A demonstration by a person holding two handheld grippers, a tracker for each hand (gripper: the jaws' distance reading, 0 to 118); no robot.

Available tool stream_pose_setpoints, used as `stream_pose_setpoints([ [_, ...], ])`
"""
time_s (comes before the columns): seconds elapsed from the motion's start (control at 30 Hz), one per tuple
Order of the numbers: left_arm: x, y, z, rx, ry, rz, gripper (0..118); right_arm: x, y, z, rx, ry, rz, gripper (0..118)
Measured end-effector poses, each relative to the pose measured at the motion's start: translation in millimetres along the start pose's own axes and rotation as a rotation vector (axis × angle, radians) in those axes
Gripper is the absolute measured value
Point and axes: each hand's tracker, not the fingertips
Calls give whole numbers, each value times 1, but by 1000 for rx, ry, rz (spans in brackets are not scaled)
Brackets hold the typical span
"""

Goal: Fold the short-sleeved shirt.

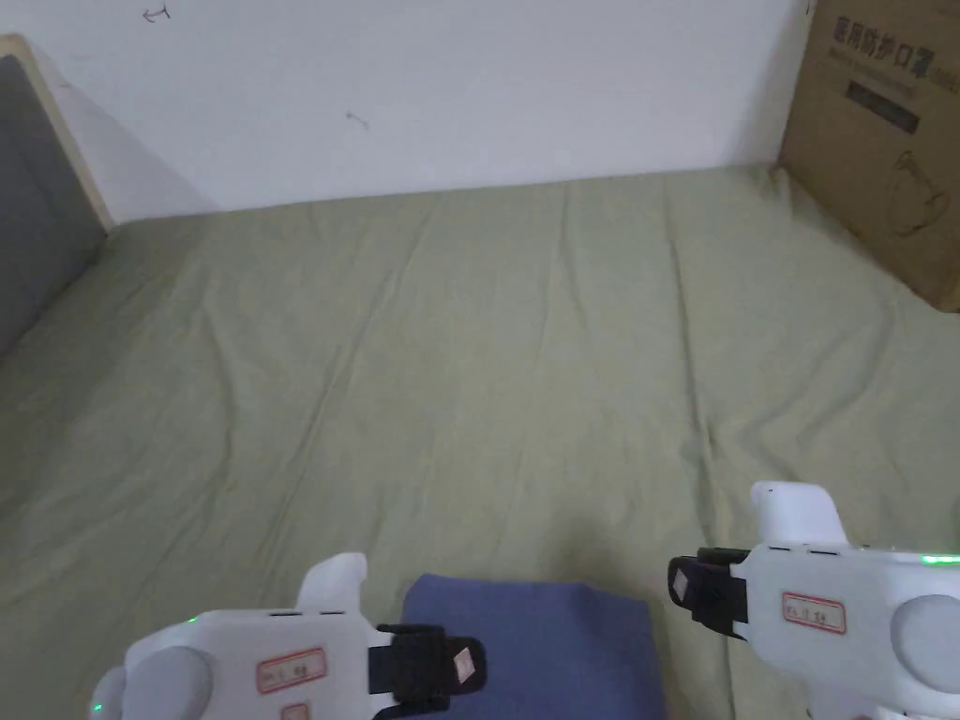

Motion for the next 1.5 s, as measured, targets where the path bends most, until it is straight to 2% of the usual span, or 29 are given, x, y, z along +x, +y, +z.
stream_pose_setpoints([
  [0.13,-54,-10,36,83,20,143,1,-38,-4,-27,-58,60,83,0],
  [0.27,-75,-22,48,91,-4,178,5,-54,-28,-71,-186,61,88,0],
  [0.33,-81,-26,47,103,-23,206,32,-53,-43,-98,-273,28,95,0],
  [0.37,-84,-27,45,105,-35,214,38,-54,-48,-105,-302,6,108,0],
  [0.4,-87,-27,43,104,-43,221,38,-53,-51,-110,-278,17,101,0],
  [0.47,-89,-24,35,85,-51,228,80,-51,-47,-108,-272,22,69,0],
  [0.5,-90,-22,29,64,-66,232,106,-51,-44,-107,-272,26,69,0],
  [0.53,-90,-20,20,31,-83,239,117,-52,-41,-107,-275,26,74,0],
  [0.57,-91,-17,12,15,-100,245,118,-51,-40,-106,-279,26,86,0],
  [0.7,-95,-7,-24,0,-177,291,118,-51,-41,-105,-279,26,92,0],
  [0.8,-101,-4,-56,-52,-189,352,118,-46,-41,-104,-274,42,47,0],
  [0.87,-94,-5,-63,1,-249,357,118,-41,-40,-103,-272,58,17,0],
  [0.93,-95,-4,-72,-33,-281,345,114,-39,-39,-103,-272,66,2,0],
  [0.97,-94,-4,-78,-70,-297,338,104,-38,-39,-102,-273,68,0,0],
  [1.03,-89,-2,-85,-79,-293,340,29,-40,-37,-101,-269,65,1,0],
  [1.1,-85,-1,-87,-108,-190,304,29,-42,-35,-98,-262,56,11,0],
  [1.23,-100,-2,-87,-105,-239,391,29,-43,-25,-87,-235,64,9,0],
  [1.33,-94,7,-72,-127,-156,261,29,-42,-16,-76,-196,68,0,0],
  [1.5,-115,38,-6,-104,24,140,29,-40,-5,-65,-144,23,-2,0],
])
